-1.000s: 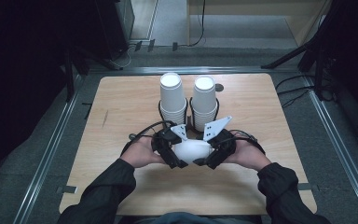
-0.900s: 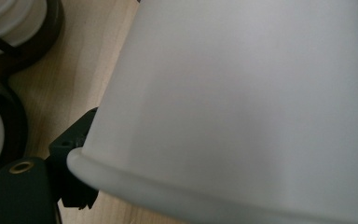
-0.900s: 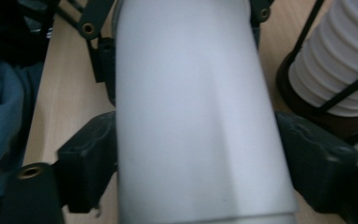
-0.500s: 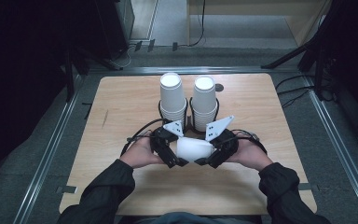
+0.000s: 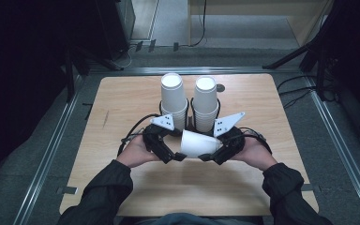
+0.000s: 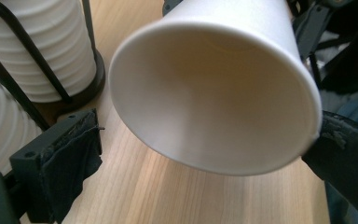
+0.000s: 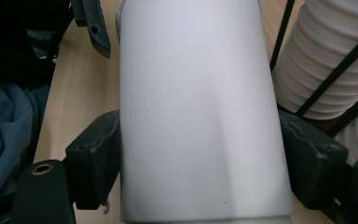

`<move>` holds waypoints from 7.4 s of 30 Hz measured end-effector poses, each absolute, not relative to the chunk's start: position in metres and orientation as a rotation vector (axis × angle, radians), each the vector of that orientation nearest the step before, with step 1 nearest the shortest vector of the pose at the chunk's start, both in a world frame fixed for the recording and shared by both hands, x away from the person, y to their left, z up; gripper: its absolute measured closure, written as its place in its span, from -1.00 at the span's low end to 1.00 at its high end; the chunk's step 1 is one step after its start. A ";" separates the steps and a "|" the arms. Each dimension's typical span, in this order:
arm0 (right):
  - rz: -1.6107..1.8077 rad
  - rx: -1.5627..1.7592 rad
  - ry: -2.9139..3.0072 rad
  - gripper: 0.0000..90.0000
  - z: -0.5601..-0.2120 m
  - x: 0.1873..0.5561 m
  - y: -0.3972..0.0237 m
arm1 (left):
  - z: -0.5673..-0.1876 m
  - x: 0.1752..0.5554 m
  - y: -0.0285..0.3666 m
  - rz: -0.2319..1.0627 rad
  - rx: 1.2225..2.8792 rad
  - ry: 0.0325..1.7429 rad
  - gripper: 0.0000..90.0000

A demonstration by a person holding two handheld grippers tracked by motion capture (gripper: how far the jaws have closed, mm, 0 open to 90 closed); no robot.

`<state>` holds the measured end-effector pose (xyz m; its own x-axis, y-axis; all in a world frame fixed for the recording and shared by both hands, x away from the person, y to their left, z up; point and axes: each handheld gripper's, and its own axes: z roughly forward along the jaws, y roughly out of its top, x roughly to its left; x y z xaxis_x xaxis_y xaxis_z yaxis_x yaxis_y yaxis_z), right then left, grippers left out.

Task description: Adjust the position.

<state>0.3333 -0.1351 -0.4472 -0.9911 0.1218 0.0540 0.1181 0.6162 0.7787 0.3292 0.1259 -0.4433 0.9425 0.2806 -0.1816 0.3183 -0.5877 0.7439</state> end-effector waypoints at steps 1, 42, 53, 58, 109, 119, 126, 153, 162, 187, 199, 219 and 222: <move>1.371 0.216 2.816 -0.51 -0.446 0.334 -0.137 | -0.442 0.329 0.127 -0.058 2.216 0.422 -1.00; 1.497 0.218 2.811 -0.70 -0.439 0.328 -0.134 | -0.427 0.320 0.128 -0.056 2.138 0.347 -0.72; 1.403 0.266 2.820 -0.68 -0.448 0.330 -0.138 | -0.419 0.322 0.135 -0.004 2.263 0.378 -0.72; 1.375 0.285 2.820 -0.68 -0.451 0.332 -0.139 | -0.419 0.323 0.133 0.047 2.339 0.370 -0.73; 1.219 0.157 2.870 -0.50 -0.473 0.325 -0.109 | -0.435 0.321 0.090 0.037 2.454 0.367 -1.00; 1.347 0.234 2.821 -0.51 -0.463 0.331 -0.127 | -0.426 0.321 0.103 0.071 2.365 0.402 -1.00; 1.376 0.283 2.785 -0.51 -0.457 0.333 -0.138 | -0.427 0.325 0.115 0.050 2.323 0.439 -1.00; 1.480 0.335 2.688 -0.52 -0.444 0.331 -0.159 | -0.427 0.322 0.132 0.000 2.076 0.447 -1.00; 1.498 0.314 2.703 -0.52 -0.446 0.330 -0.151 | -0.427 0.324 0.121 -0.014 2.025 0.455 -1.00; 1.547 0.293 2.738 -0.51 -0.456 0.326 -0.124 | -0.429 0.317 0.105 0.010 1.990 0.430 -0.79; 1.506 0.351 2.777 -0.66 -0.457 0.326 -0.125 | -0.427 0.321 0.109 -0.019 2.012 0.449 -0.72; 1.416 0.464 2.738 -0.66 -0.449 0.324 -0.156 | -0.423 0.329 0.131 0.052 2.166 0.506 -0.72; 1.424 0.495 2.716 -0.64 -0.448 0.325 -0.160 | -0.424 0.328 0.133 0.073 2.179 0.511 -0.72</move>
<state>0.3248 -0.1602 -0.4480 -0.9487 0.2947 0.1149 0.2621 0.5292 0.8070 0.3283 0.1331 -0.4237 0.9140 0.3851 -0.1279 0.3342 -0.5357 0.7754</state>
